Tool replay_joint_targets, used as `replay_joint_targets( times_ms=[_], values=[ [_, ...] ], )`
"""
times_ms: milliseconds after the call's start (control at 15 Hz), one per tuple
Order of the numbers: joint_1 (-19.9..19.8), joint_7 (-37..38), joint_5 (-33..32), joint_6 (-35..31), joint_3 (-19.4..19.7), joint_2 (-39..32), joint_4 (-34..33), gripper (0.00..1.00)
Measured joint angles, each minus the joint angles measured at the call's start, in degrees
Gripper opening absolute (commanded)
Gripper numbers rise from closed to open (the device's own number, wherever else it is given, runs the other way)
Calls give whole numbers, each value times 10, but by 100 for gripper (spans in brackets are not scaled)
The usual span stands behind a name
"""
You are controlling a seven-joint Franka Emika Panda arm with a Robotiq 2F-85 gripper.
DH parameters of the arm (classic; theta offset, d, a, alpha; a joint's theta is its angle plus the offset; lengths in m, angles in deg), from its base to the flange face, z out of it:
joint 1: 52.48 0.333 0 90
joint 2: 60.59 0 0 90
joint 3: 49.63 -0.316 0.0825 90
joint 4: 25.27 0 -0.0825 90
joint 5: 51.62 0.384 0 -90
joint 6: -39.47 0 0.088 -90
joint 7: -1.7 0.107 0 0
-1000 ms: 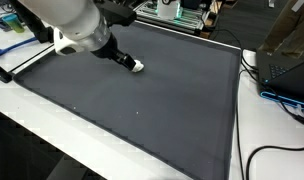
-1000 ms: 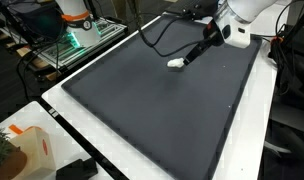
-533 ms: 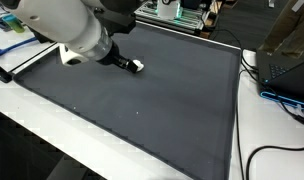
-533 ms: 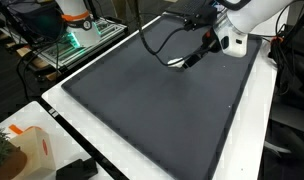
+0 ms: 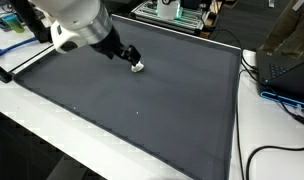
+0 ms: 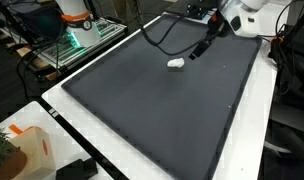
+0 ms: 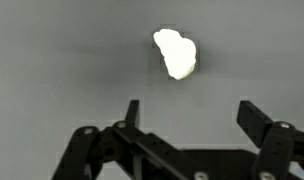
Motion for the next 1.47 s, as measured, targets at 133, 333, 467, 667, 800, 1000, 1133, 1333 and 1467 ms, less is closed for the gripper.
replay_joint_targets(
  times_ms=[133,333,467,667,800,1000,1133,1333,1467],
  values=[
    [0,-15,0,-38,-6,51,47,100],
    [4,0,7,-83,-11,116,120,100],
    [9,35,25,-100,-14,156,173,100],
    [19,89,55,-120,-21,212,254,100],
    [28,122,72,-160,-25,249,309,100],
    [35,144,77,-193,-27,286,361,100],
    [35,144,78,-197,-26,293,370,100],
    [35,143,75,-204,-26,293,368,100],
    [39,129,68,-239,-29,295,364,100]
  ],
)
